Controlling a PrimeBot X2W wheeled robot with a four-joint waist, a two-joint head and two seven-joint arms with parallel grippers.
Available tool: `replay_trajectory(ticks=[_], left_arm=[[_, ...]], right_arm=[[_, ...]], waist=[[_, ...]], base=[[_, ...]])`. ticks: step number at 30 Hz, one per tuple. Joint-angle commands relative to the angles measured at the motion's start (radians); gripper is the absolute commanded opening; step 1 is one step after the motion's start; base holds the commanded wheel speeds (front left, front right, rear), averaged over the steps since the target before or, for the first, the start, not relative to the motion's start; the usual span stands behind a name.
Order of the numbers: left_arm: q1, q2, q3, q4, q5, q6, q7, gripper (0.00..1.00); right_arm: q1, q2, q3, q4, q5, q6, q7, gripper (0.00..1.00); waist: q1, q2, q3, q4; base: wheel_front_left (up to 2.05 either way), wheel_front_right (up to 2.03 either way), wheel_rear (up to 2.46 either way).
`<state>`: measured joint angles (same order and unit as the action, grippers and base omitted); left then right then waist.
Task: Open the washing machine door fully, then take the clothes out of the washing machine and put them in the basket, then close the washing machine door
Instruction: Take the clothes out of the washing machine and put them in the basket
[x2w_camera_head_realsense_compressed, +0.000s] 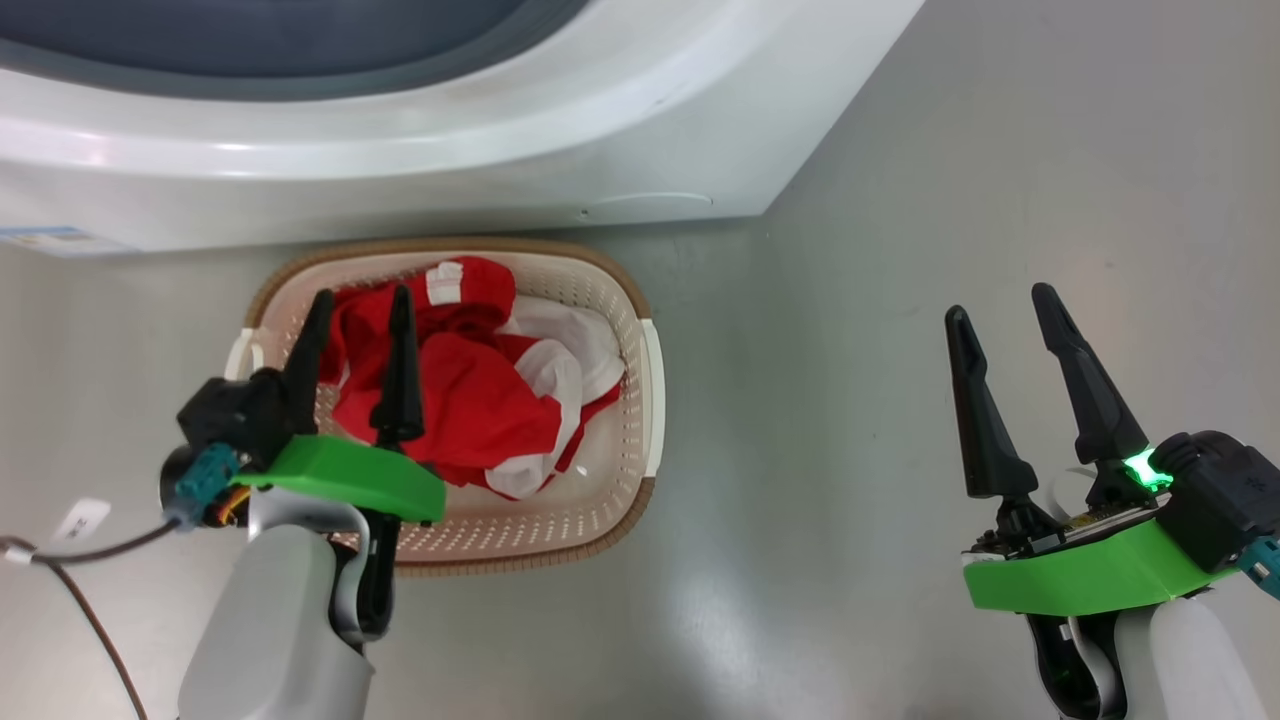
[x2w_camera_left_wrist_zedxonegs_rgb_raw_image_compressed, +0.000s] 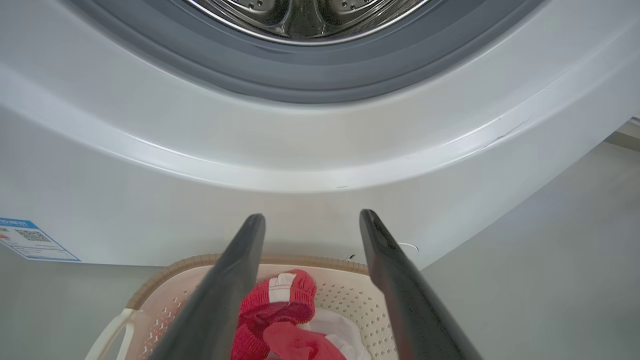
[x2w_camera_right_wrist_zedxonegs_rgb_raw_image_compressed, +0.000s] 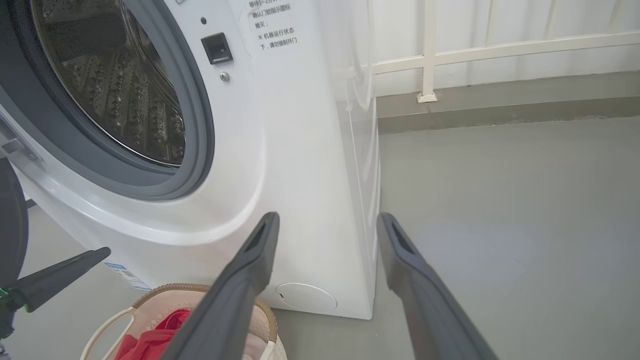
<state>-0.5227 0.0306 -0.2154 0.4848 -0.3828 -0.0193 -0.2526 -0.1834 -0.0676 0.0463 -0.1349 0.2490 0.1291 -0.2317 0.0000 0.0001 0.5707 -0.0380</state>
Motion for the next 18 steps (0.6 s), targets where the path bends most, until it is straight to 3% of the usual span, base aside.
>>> replay_trajectory(ticks=[1, 18], left_arm=[[0.037, 0.02, 0.033, -0.061, 0.017, 0.011, -0.009, 1.0], [0.219, 0.02, 0.02, -0.399, 0.083, 0.057, -0.009, 1.0]], right_arm=[[0.015, 0.002, 0.023, -0.017, 0.009, 0.002, -0.007, 1.0], [0.066, 0.012, 0.027, 0.028, 0.019, 0.002, -0.02, 1.0]], waist=[[0.0, -0.0001, -0.025, 0.006], [0.0, -0.0001, -0.22, 0.009]], base=[[0.0, 0.0, 0.0], [0.0, 0.0, 0.0]])
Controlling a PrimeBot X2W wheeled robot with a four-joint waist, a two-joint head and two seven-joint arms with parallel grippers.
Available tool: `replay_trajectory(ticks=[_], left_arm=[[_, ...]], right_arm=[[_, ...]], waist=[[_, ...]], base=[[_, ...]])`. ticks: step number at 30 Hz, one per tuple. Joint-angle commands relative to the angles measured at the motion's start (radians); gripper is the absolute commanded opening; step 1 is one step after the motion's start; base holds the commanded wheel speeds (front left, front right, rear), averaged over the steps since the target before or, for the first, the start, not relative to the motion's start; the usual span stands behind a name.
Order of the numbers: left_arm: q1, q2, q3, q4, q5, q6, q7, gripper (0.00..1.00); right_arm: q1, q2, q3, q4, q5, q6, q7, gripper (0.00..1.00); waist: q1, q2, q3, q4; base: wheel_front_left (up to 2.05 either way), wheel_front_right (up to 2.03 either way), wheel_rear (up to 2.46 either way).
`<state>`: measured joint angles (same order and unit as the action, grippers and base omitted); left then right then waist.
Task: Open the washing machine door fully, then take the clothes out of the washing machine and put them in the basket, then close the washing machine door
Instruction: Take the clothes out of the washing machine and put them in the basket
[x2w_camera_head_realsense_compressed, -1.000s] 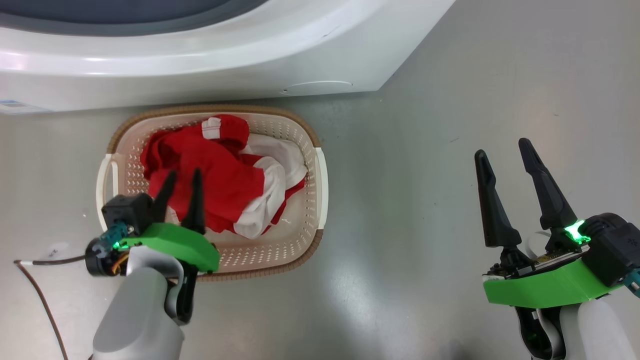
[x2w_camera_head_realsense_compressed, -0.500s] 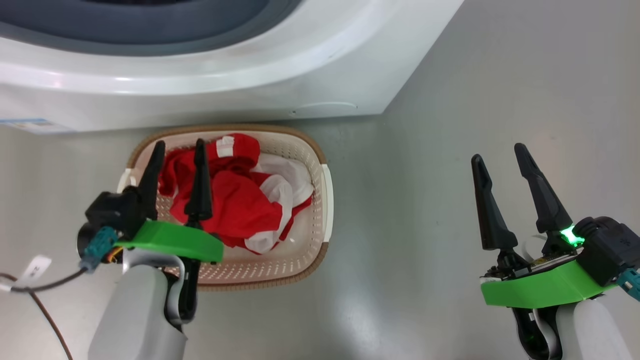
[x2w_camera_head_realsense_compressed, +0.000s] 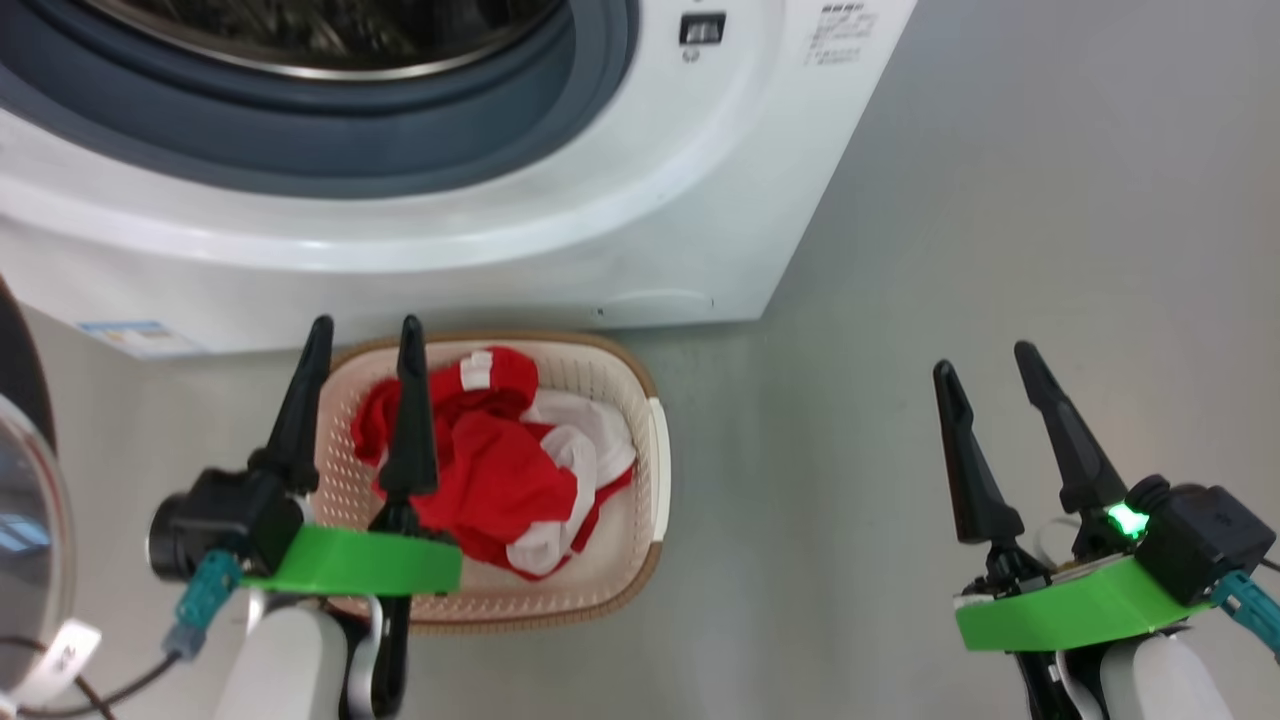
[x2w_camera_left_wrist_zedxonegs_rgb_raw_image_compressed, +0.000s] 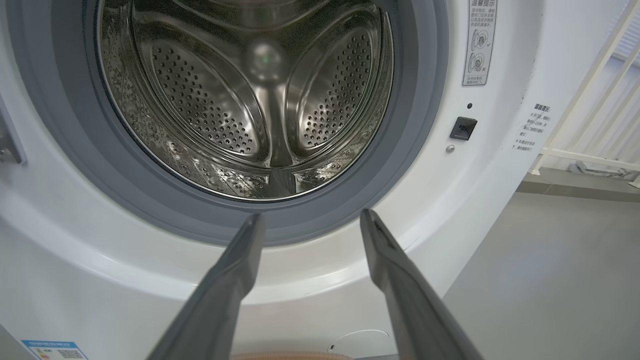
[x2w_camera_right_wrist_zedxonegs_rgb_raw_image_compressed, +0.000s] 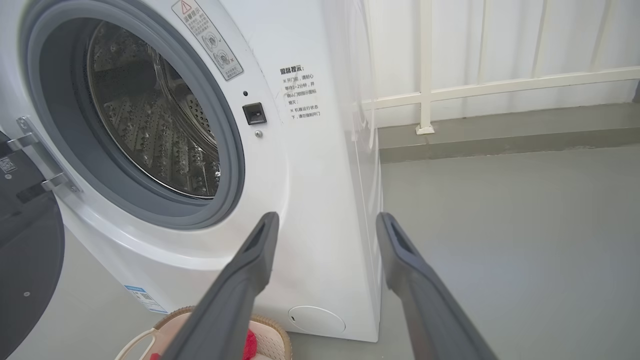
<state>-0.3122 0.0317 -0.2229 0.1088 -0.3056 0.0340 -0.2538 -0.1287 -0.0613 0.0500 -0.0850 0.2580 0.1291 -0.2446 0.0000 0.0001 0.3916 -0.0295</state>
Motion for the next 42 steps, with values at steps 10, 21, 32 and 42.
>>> replay_trajectory(ticks=[10, 21, 32, 42], left_arm=[[0.116, 0.033, 0.055, -0.122, 0.061, 0.062, -0.008, 1.0], [0.225, 0.068, 0.104, -0.18, 0.058, 0.117, 0.017, 1.0], [0.3, 0.089, 0.14, -0.202, 0.034, 0.139, 0.034, 1.0], [0.347, 0.093, 0.156, -0.211, 0.017, 0.159, 0.039, 1.0]], right_arm=[[0.077, 0.01, 0.004, -0.007, 0.016, 0.002, -0.012, 1.0], [0.149, 0.011, -0.028, -0.018, 0.023, 0.002, -0.009, 1.0], [0.197, 0.011, -0.055, -0.025, 0.027, 0.002, -0.007, 1.0], [0.232, 0.011, -0.083, -0.034, 0.027, 0.002, -0.01, 1.0]], waist=[[0.0, -0.0001, -0.181, 0.016], [0.0, -0.0001, -0.283, 0.041], [0.0, -0.0001, -0.333, 0.045], [0.0, -0.0001, -0.361, 0.047]], base=[[0.0, 0.0, 0.0], [0.0, 0.0, 0.0], [0.0, 0.0, 0.0], [0.0, 0.0, 0.0]])
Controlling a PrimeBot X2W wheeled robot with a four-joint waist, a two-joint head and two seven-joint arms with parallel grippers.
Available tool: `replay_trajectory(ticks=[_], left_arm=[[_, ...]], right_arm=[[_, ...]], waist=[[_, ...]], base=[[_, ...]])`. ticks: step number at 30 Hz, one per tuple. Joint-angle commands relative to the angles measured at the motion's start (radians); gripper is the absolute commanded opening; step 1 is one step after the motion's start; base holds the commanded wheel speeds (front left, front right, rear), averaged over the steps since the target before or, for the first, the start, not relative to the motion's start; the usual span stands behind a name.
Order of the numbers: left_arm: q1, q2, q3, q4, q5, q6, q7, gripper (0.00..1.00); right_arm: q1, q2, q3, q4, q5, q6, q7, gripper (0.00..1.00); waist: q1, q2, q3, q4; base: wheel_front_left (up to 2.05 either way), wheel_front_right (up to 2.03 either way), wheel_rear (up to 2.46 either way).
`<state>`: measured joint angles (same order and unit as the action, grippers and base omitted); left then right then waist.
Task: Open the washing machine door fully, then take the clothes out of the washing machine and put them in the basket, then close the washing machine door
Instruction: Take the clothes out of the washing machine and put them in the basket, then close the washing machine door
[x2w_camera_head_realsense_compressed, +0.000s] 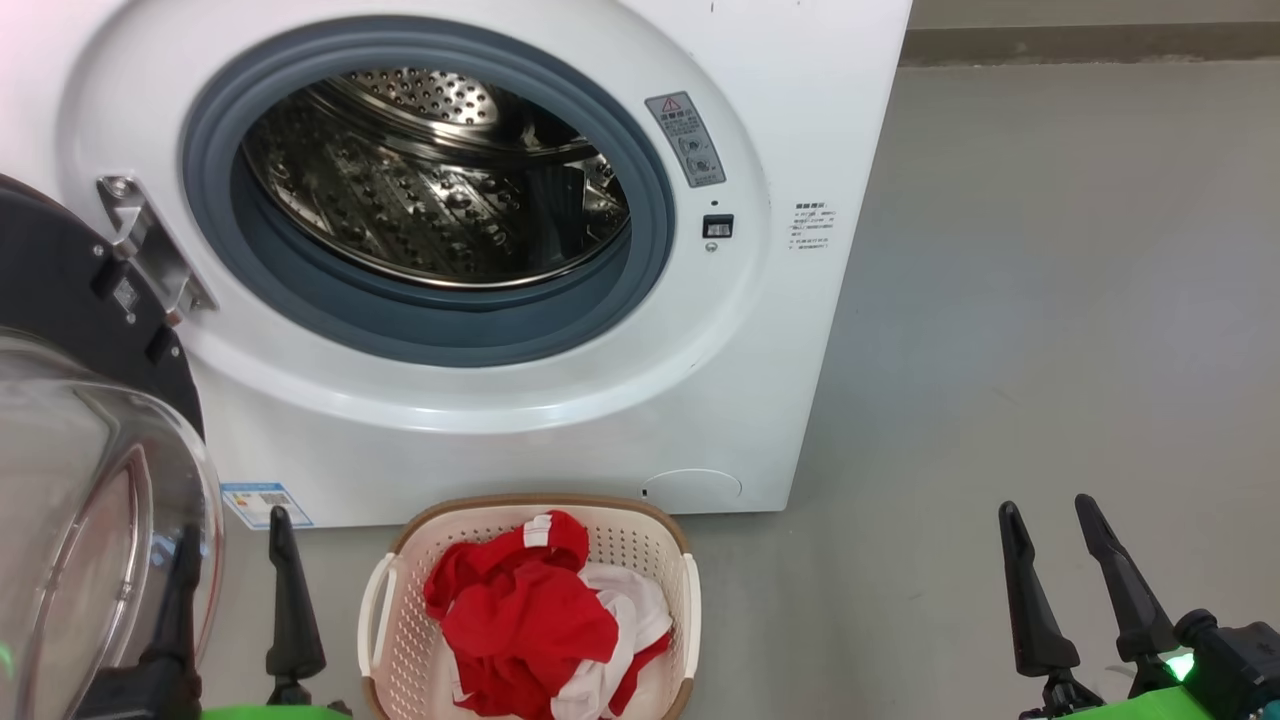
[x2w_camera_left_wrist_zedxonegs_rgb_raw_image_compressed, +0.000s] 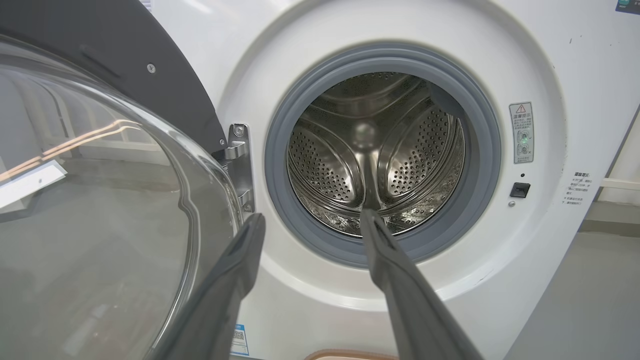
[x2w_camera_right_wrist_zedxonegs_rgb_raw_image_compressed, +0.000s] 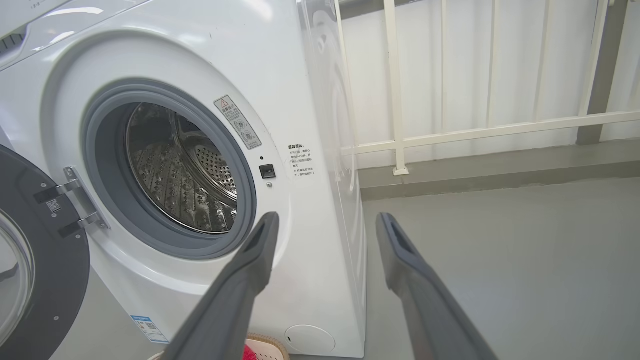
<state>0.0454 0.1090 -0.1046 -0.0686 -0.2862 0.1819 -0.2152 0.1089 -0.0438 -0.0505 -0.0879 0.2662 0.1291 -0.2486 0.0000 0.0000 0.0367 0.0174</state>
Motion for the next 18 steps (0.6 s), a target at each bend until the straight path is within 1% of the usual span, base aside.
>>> replay_trajectory(ticks=[1, 9, 13, 18], left_arm=[[-0.008, 0.016, 0.039, -0.035, -0.004, 0.012, 0.001, 1.0], [-0.002, 0.026, 0.05, -0.038, -0.014, 0.011, -0.005, 1.0], [0.002, 0.025, 0.049, -0.045, -0.014, 0.017, -0.004, 1.0], [0.002, 0.029, 0.043, -0.047, -0.016, 0.012, -0.006, 1.0]], right_arm=[[-0.003, -0.006, 0.015, -0.032, 0.018, 0.002, -0.006, 1.0], [0.013, -0.006, 0.003, -0.04, 0.017, 0.002, -0.006, 1.0], [0.015, -0.006, 0.004, -0.039, 0.017, 0.002, -0.006, 1.0], [0.019, -0.006, 0.0, -0.038, 0.016, 0.002, -0.006, 1.0]], waist=[[0.0, 0.0, -0.009, 0.0], [0.0, 0.0, -0.014, -0.006], [0.0, 0.0, -0.017, -0.011], [0.0, 0.0, -0.022, -0.012]], base=[[0.0, 0.0, 0.0], [0.0, 0.0, 0.0], [0.0, 0.0, 0.0], [0.0, 0.0, 0.0]])
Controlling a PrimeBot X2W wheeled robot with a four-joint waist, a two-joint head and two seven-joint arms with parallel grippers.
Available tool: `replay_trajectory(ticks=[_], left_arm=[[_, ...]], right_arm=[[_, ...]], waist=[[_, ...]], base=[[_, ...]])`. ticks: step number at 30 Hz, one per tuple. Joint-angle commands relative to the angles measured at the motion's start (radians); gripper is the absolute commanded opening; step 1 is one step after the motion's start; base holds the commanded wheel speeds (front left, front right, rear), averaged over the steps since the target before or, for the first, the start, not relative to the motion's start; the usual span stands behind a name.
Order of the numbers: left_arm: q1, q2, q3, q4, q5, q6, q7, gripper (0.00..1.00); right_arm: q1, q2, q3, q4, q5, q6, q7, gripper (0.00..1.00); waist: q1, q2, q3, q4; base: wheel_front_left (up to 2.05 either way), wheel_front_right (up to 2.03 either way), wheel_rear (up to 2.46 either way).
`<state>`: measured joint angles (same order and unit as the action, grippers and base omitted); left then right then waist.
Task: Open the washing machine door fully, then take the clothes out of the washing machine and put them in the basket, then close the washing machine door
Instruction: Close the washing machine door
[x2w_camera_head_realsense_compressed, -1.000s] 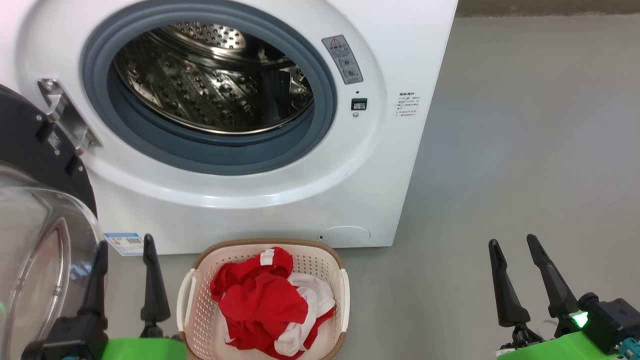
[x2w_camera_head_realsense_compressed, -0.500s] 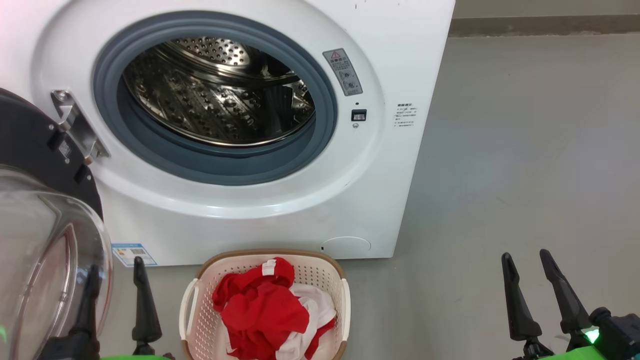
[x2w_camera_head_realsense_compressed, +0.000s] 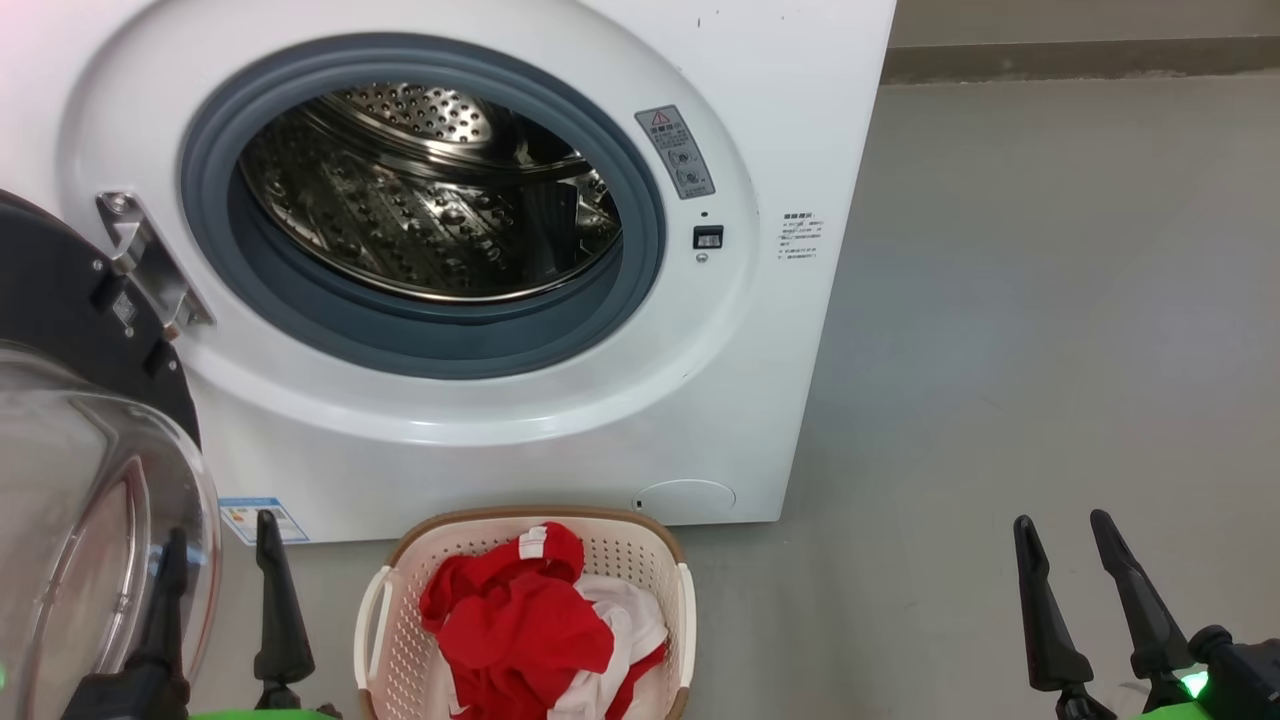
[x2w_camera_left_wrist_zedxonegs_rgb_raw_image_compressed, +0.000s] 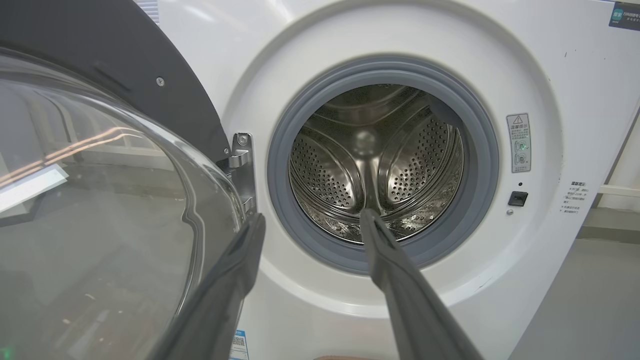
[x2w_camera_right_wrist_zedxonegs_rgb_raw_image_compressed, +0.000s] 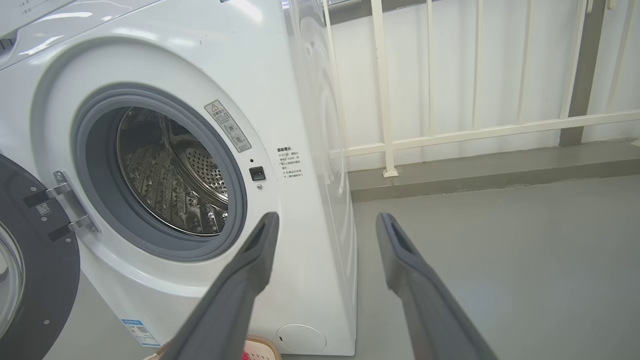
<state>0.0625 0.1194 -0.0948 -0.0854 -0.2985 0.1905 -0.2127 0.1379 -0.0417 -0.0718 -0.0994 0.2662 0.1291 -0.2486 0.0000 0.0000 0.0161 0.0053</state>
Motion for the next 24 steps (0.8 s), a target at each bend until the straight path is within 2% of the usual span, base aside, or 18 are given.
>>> replay_trajectory(ticks=[1, 13, 24], left_arm=[[-0.015, 0.019, 0.032, -0.031, -0.004, 0.004, -0.008, 1.0], [-0.009, 0.033, 0.025, -0.041, 0.0, 0.011, 0.006, 1.0], [-0.009, 0.036, 0.015, -0.038, -0.009, 0.008, 0.007, 1.0]], right_arm=[[-0.009, -0.009, 0.021, -0.026, 0.017, 0.002, -0.006, 1.0], [-0.001, -0.009, 0.024, -0.029, 0.025, 0.002, -0.004, 1.0], [-0.003, -0.009, 0.026, -0.032, 0.022, 0.002, 0.003, 1.0]], waist=[[0.0, 0.0, -0.004, 0.001], [0.0, 0.0, -0.011, 0.012], [0.0, 0.0, -0.009, 0.016]], base=[[0.0, 0.0, 0.0], [-0.25, 0.2, 0.05], [-1.51, 1.49, 0.02]])
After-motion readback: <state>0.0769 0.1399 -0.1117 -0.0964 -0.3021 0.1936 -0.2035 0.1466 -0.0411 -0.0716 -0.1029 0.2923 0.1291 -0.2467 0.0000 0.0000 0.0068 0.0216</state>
